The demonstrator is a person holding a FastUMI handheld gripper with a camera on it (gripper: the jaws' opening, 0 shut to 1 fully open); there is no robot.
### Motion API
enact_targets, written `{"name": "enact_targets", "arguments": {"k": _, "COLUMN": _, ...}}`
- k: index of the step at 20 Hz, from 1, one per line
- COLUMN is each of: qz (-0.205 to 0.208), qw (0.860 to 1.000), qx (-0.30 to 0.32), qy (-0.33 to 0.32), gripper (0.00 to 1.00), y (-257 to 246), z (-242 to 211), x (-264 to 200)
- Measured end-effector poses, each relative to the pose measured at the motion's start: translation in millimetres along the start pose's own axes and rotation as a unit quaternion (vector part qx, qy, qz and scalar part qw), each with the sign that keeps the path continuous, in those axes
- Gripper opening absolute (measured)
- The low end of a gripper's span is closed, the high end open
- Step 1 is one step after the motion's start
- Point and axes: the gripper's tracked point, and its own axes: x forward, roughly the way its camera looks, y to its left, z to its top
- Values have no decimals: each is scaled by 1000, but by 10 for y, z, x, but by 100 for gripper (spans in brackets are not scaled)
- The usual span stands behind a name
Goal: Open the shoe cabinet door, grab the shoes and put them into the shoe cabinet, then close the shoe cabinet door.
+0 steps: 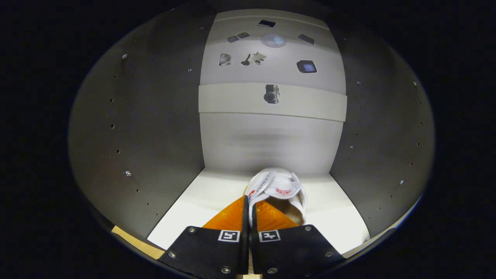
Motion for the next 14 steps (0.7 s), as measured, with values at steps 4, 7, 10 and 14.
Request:
{"name": "enact_targets", "arguments": {"k": 4, "qz": 7, "qw": 1000, "qx": 6, "qy": 9, "gripper": 20, "y": 55, "z": -34, "x": -66}}
{"name": "enact_targets", "arguments": {"k": 7, "qz": 12, "qw": 1000, "qx": 26, "qy": 4, "gripper": 29, "y": 94, "z": 30, "x": -177}}
{"name": "enact_targets", "arguments": {"k": 10, "qz": 13, "qw": 999, "qx": 44, "qy": -26, "gripper": 30, "y": 88, "z": 216, "x": -451}}
{"name": "enact_targets", "arguments": {"k": 14, "qz": 15, "qw": 996, "qx": 43, "qy": -83, "gripper": 36, "y": 161, "z": 503, "x": -1240}}
